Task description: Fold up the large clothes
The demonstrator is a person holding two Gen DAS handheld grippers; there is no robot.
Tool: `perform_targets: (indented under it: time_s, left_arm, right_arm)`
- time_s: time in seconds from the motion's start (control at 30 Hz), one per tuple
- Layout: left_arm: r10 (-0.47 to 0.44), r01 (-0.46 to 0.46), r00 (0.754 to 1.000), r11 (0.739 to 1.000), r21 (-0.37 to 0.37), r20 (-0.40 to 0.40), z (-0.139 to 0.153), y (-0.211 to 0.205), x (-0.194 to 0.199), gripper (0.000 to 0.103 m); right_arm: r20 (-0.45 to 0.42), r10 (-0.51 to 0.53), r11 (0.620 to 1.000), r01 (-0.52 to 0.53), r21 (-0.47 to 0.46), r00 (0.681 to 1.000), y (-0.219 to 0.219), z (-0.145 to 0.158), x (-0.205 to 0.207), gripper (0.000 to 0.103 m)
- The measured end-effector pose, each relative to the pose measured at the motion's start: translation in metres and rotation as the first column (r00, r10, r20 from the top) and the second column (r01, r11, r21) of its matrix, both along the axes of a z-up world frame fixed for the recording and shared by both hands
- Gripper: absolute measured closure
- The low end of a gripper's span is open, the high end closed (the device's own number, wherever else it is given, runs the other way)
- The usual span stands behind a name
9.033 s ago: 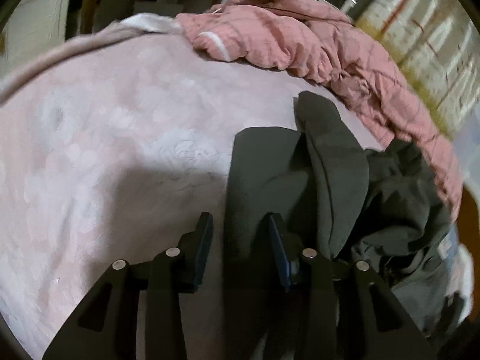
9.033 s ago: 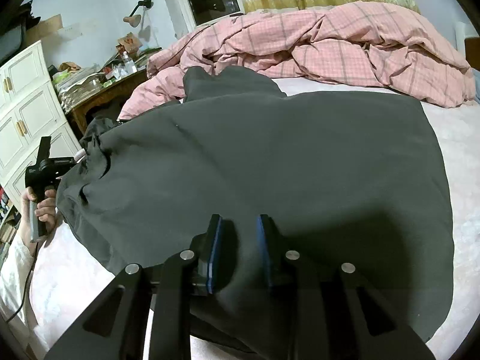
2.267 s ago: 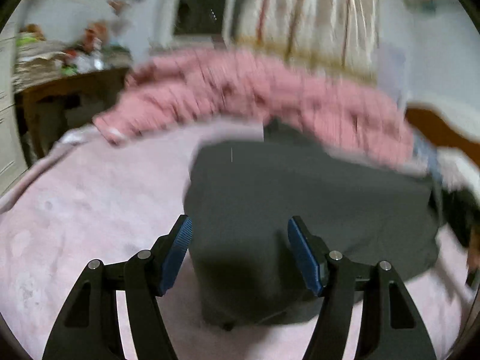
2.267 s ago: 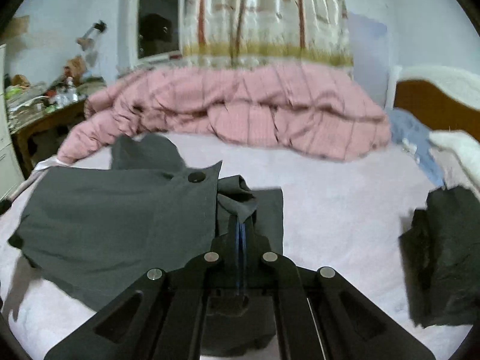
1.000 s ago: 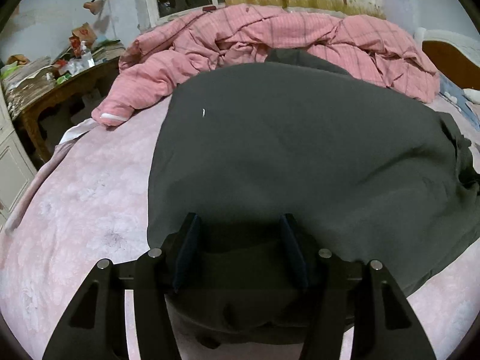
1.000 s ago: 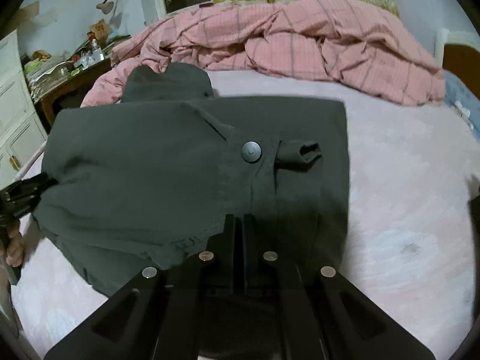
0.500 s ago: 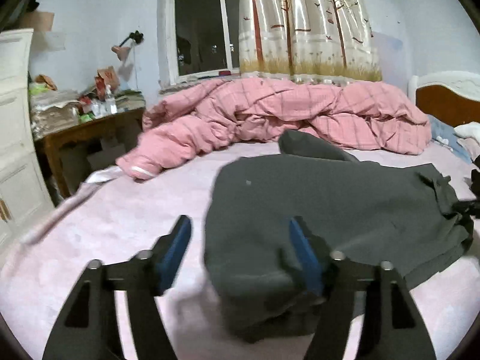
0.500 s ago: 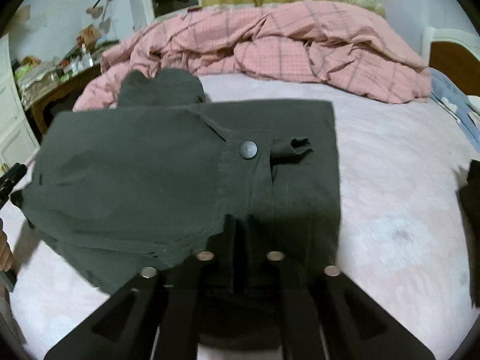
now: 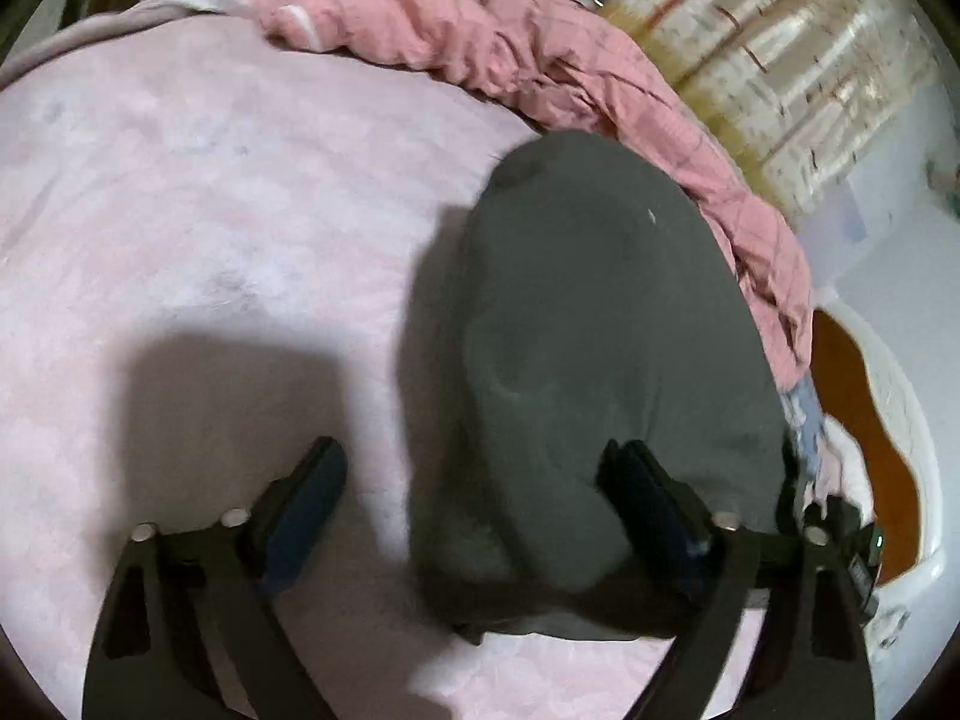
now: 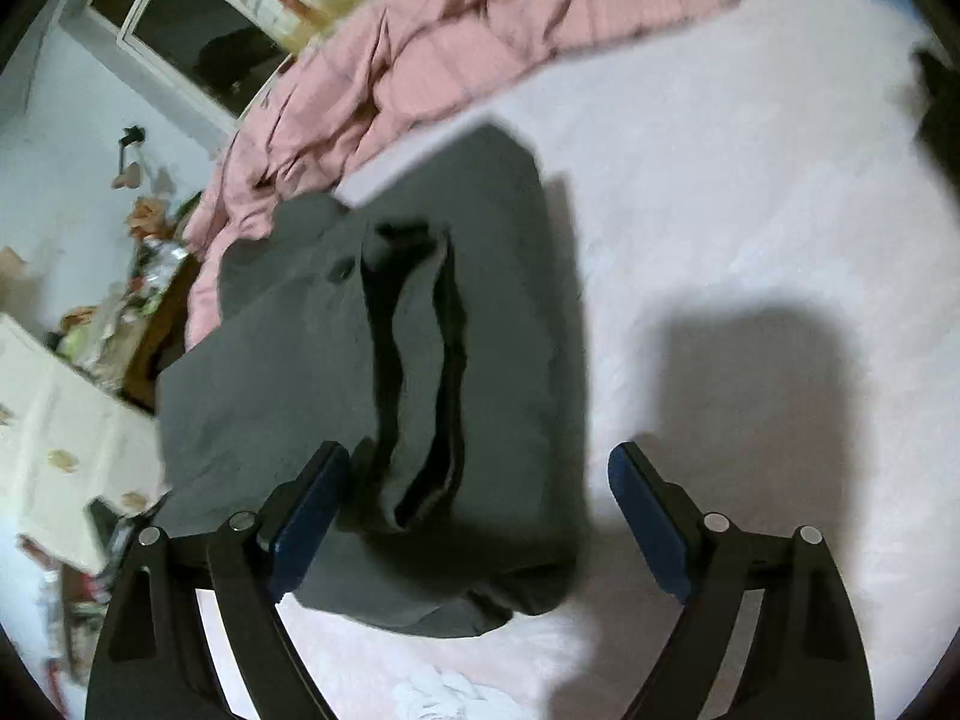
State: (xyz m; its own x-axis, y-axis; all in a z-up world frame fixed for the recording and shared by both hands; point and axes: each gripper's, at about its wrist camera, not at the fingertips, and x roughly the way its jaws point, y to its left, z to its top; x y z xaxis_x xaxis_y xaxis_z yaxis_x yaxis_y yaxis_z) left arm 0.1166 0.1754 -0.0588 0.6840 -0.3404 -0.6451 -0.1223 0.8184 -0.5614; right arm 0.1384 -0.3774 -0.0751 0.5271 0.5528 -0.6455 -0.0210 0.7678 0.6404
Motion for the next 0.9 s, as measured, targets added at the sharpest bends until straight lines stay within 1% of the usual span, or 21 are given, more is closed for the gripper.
perform_targets:
  time_s: [0.03, 0.07, 0.2, 0.23, 0.27, 0.3, 0.33, 0.37, 0.4, 0.47, 0.5, 0.57, 0.6, 0.63, 0.7, 0.73, 0.77, 0.8, 0.83, 0.87, 0.9]
  left_arm:
    - [-0.021, 0.021, 1.000, 1.000, -0.019, -0.004, -0.002, -0.004, 0.004, 0.024]
    - [-0.019, 0.019, 1.000, 1.000, -0.023, -0.009, -0.005, -0.008, 0.007, 0.026]
    - [0.009, -0.007, 1.000, 0.996, 0.094, -0.019, -0.003, -0.030, 0.015, 0.029]
    - [0.003, -0.001, 1.000, 0.993, 0.116, -0.020, -0.002, -0.035, 0.016, 0.034]
    - [-0.014, 0.016, 1.000, 0.993, 0.113, -0.019, -0.003, -0.035, 0.016, 0.048]
    - [-0.010, 0.012, 1.000, 0.994, 0.111, -0.015, -0.001, -0.037, 0.014, 0.056]
    - [0.003, -0.003, 1.000, 0.993, 0.116, -0.003, 0.002, -0.038, 0.008, 0.060]
    - [0.004, -0.007, 1.000, 0.991, 0.134, 0.020, 0.007, -0.041, 0.000, 0.071]
    - [-0.013, 0.003, 0.998, 0.985, 0.171, 0.054, 0.016, -0.048, -0.008, 0.077]
    - [-0.049, 0.018, 0.992, 0.967, 0.252, 0.115, 0.036, -0.063, -0.026, 0.082]
    - [-0.071, 0.029, 0.985, 0.966, 0.258, 0.157, 0.049, -0.067, -0.040, 0.083]
    - [-0.104, 0.055, 0.973, 0.971, 0.233, 0.205, 0.067, -0.066, -0.060, 0.084]
    - [-0.125, 0.078, 0.969, 0.973, 0.216, 0.211, 0.074, -0.067, -0.071, 0.084]
    - [-0.139, 0.093, 0.970, 0.972, 0.218, 0.202, 0.077, -0.068, -0.079, 0.084]
    - [-0.151, 0.115, 0.977, 0.969, 0.220, 0.153, 0.071, -0.072, -0.089, 0.083]
    - [-0.156, 0.125, 0.979, 0.967, 0.220, 0.129, 0.063, -0.074, -0.092, 0.082]
    - [-0.159, 0.128, 0.981, 0.962, 0.241, 0.112, 0.055, -0.078, -0.095, 0.079]
    - [-0.157, 0.120, 0.981, 0.951, 0.284, 0.111, 0.050, -0.082, -0.100, 0.073]
    - [-0.157, 0.104, 0.981, 0.923, 0.371, 0.117, 0.044, -0.090, -0.104, 0.069]
    - [-0.155, 0.084, 0.980, 0.893, 0.442, 0.125, 0.043, -0.099, -0.106, 0.066]
    - [-0.158, 0.057, 0.976, 0.848, 0.527, 0.148, 0.043, -0.109, -0.109, 0.065]
  right_arm:
    - [0.006, 0.029, 1.000, -0.029, 0.008, 1.000, 0.006, -0.004, 0.004, 0.011]
    - [0.032, 0.031, 0.999, -0.031, -0.010, 0.999, 0.011, -0.004, 0.005, 0.011]
    - [0.071, 0.059, 0.997, -0.055, -0.047, 0.996, 0.026, -0.011, 0.017, 0.010]
    - [0.083, 0.044, 0.998, -0.039, -0.054, 0.996, 0.028, -0.010, 0.018, 0.010]
    - [0.095, 0.035, 0.998, -0.029, -0.064, 0.995, 0.030, -0.010, 0.018, 0.011]
    - [0.095, 0.025, 0.996, -0.017, -0.090, 0.995, 0.031, -0.010, 0.018, 0.021]
    - [0.096, 0.006, 0.994, 0.004, -0.106, 0.995, 0.031, -0.009, 0.017, 0.029]
    - [0.102, -0.005, 0.995, 0.014, -0.097, 0.995, 0.028, -0.007, 0.016, 0.044]
    - [0.120, -0.012, 0.995, 0.023, -0.092, 0.993, 0.025, -0.001, 0.011, 0.061]
    - [0.213, 0.026, 0.990, 0.005, -0.139, 0.977, 0.023, 0.028, -0.006, 0.075]
    - [0.265, 0.043, 0.986, 0.002, -0.166, 0.963, 0.025, 0.045, -0.018, 0.077]
    - [0.347, 0.052, 0.983, 0.013, -0.183, 0.936, 0.025, 0.072, -0.042, 0.079]
    - [0.394, 0.044, 0.979, 0.039, -0.199, 0.918, 0.026, 0.088, -0.059, 0.079]
    - [0.414, 0.037, 0.975, 0.059, -0.216, 0.909, 0.025, 0.097, -0.070, 0.079]
    - [0.402, 0.022, 0.965, 0.085, -0.248, 0.916, 0.021, 0.106, -0.095, 0.079]
    - [0.390, 0.017, 0.968, 0.083, -0.238, 0.921, 0.017, 0.102, -0.105, 0.079]
    - [0.370, 0.009, 0.969, 0.084, -0.234, 0.929, 0.012, 0.094, -0.113, 0.079]
    - [0.344, 0.000, 0.966, 0.089, -0.243, 0.939, 0.010, 0.084, -0.117, 0.078]
    - [0.319, -0.001, 0.958, 0.092, -0.271, 0.948, 0.011, 0.073, -0.117, 0.078]
    - [0.298, 0.003, 0.950, 0.090, -0.300, 0.955, 0.010, 0.065, -0.117, 0.075]
    - [0.259, 0.013, 0.932, 0.082, -0.354, 0.966, 0.013, 0.054, -0.111, 0.070]
